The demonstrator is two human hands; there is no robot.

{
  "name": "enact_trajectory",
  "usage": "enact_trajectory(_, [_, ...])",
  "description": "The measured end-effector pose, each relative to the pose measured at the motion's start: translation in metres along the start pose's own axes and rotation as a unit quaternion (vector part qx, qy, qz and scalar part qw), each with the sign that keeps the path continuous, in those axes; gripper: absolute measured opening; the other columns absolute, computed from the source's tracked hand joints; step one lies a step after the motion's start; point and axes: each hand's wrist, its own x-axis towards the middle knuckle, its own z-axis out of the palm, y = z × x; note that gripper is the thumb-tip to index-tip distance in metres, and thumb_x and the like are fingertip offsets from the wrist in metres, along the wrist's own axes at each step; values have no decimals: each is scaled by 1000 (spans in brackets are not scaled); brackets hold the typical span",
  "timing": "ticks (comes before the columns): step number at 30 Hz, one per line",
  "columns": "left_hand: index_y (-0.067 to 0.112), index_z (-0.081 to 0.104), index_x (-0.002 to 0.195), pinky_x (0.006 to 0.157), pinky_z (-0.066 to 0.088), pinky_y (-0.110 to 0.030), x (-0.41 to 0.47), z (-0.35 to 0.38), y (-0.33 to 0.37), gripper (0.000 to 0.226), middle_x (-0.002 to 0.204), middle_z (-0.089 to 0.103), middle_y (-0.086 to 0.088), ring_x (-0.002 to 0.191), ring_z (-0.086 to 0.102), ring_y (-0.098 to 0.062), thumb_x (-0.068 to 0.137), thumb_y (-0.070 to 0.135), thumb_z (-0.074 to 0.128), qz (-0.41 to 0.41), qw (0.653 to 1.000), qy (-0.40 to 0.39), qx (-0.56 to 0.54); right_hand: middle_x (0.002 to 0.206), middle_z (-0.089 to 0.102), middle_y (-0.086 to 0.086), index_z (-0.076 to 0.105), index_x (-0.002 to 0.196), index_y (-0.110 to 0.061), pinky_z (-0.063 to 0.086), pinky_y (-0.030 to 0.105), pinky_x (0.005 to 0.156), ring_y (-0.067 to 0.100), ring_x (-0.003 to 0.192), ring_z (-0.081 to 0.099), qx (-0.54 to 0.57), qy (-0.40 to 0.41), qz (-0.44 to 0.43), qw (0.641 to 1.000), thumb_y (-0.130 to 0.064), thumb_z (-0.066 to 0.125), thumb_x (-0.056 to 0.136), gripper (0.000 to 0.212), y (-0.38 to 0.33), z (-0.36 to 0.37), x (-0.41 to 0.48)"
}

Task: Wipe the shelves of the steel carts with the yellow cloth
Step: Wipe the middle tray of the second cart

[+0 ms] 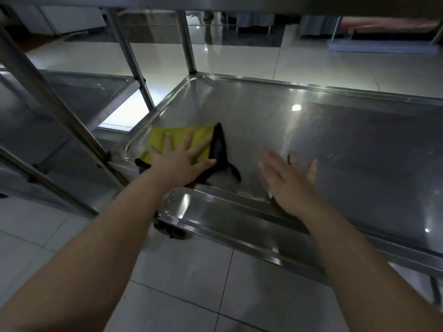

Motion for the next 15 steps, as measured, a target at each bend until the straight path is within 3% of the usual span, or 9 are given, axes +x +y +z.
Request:
enact_trajectory(3, [69,-11,134,104,-4,-73,-24,17,81,71,161,-7,15,146,-11,-41,70,90,10,114,993,19,4,152,17,-32,20,137,-69,-24,23,107,-6,142,3,261,60,24,963,-83,8,81,60,1,-10,-6])
enact_trajectory(5, [65,-8,138,100,-9,-74,-39,26,133,70,162,-9,11,144,-14,-45,73,85,9,173,984,21,22,149,19,-29,32,119,-80,-10,33,117,-8,138,6,372,65,78,923,-82,17,82,40,1,-19,-6])
enact_trajectory(7, [61,-5,141,96,-12,-76,-49,31,165,67,162,-12,7,142,-19,-48,79,81,11,187,981,19,38,156,21,-18,46,117,-73,11,44,119,4,141,17,442,32,128,887,-81,28,85,38,7,-32,-3])
enact_trajectory(9, [61,-5,141,97,-13,-76,-51,32,174,66,161,-14,8,142,-21,-47,81,81,12,175,984,21,30,155,28,-16,47,129,-61,19,41,117,8,138,27,407,8,139,903,-75,34,89,45,17,-44,-4])
enact_trajectory(12, [65,-6,138,103,-8,-73,-50,29,156,67,161,-8,15,146,-16,-38,79,85,16,180,983,34,-2,160,12,-21,31,147,-48,-6,41,120,15,150,-1,207,-33,68,975,-64,23,97,53,27,-45,-5])
enact_trajectory(15, [70,-8,134,108,-4,-70,-41,22,113,69,159,-7,23,148,-12,-29,72,89,16,164,986,30,-13,161,1,-20,19,148,-51,-21,47,111,19,149,-12,92,-49,55,993,-61,19,98,52,25,-37,-4])
